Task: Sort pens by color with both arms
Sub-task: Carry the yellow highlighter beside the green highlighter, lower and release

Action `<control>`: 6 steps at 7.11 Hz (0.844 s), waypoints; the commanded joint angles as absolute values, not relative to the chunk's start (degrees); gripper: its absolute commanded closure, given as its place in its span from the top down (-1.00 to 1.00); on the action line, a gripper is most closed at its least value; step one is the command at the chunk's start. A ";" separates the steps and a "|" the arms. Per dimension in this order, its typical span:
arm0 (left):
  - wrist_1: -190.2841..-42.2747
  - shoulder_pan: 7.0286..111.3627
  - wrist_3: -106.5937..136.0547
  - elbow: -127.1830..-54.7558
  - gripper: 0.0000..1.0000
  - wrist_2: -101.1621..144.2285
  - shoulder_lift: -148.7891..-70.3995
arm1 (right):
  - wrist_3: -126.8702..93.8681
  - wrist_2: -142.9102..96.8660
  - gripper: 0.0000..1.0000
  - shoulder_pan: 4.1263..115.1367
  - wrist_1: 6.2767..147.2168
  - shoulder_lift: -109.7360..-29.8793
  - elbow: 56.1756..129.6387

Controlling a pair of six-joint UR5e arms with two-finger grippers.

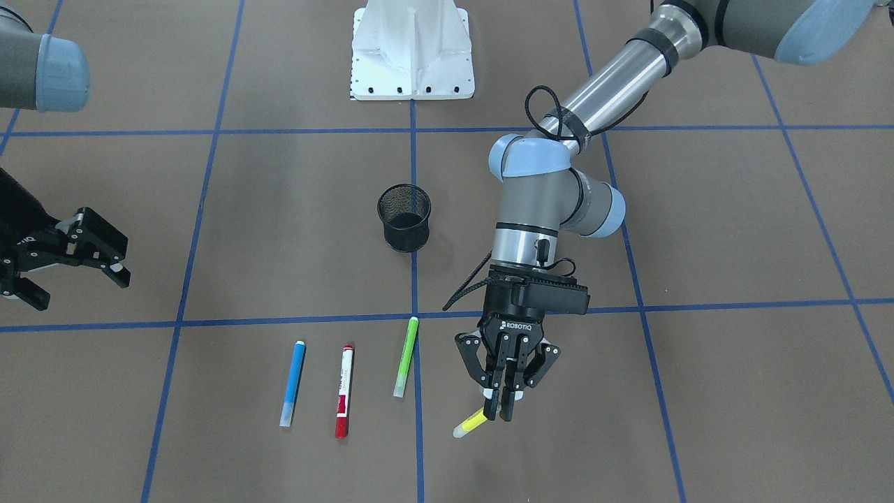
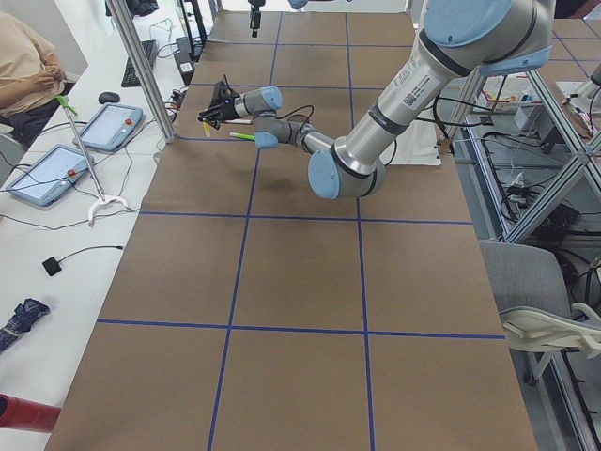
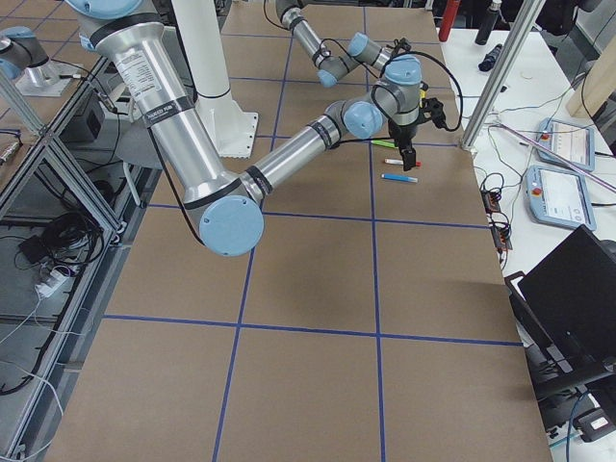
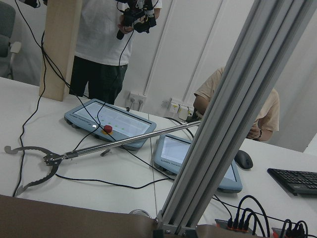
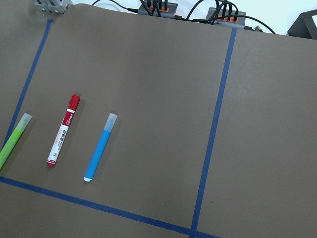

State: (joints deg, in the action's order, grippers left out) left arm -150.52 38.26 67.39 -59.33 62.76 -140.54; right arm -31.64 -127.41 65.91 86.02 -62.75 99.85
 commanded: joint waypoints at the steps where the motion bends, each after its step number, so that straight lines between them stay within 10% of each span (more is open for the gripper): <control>1: -150.56 35.08 67.32 -58.54 -1.00 59.17 -140.62 | -31.64 -127.35 1.00 65.66 85.96 -62.75 99.84; 4: -150.47 32.97 66.89 -58.18 -0.82 56.17 -140.45 | -31.64 -127.27 1.00 65.48 85.87 -62.67 99.84; 6: -150.56 31.56 64.96 -59.23 -0.08 56.34 -140.10 | -31.73 -127.27 1.00 65.48 85.87 -62.67 99.84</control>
State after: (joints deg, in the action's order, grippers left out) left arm -150.49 32.43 65.77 -58.60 56.41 -140.37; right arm -31.66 -127.31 65.50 85.87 -62.67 99.87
